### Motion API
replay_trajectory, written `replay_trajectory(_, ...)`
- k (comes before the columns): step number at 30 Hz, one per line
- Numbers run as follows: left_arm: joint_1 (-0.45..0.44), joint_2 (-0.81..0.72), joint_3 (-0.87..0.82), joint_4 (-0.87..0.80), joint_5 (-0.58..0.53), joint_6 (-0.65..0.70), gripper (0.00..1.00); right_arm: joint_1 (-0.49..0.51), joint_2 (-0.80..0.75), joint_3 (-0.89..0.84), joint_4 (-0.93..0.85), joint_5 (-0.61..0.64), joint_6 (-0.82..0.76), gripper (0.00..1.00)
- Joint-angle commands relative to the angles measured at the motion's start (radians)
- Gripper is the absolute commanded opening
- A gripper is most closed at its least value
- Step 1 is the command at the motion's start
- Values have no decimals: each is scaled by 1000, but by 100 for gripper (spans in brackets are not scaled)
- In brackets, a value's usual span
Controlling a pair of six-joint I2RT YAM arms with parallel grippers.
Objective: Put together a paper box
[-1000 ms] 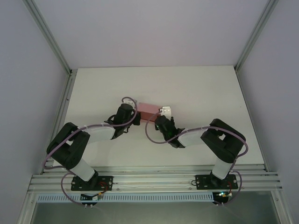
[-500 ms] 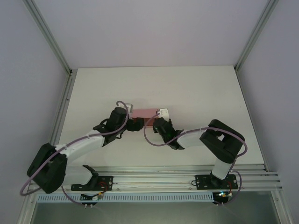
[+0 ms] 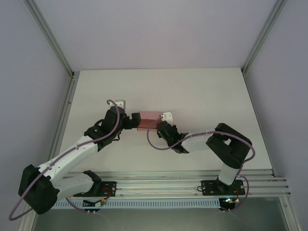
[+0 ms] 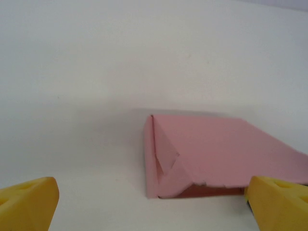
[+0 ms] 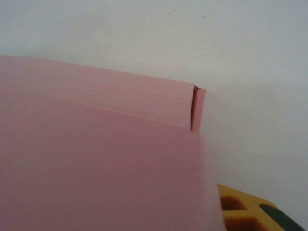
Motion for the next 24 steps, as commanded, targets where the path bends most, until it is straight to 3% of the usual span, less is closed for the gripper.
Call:
replay_trajectory(1, 1, 35, 80, -25, -90, -26, 100, 6, -32, 17, -105, -7, -5, 45)
replay_trajectory(5, 27, 129, 161, -35, -111, -55, 100, 6, -94, 18, -121, -24, -56, 68)
replay_trajectory(11, 78, 345, 300, -3, 57, -39, 100, 6, -189, 8, -151, -58, -107, 100)
replay_trajectory(16, 106, 482, 417, -46, 84, 29, 100, 6, -285, -30, -168, -82, -115, 100)
replay_trajectory(21, 127, 550, 442, -43, 141, 86, 100, 4, -433, -78, -144, -266, -245, 100)
replay_trajectory(24, 130, 595, 446, -49, 186, 142, 100, -8, -487, -75, -115, -265, -263, 100)
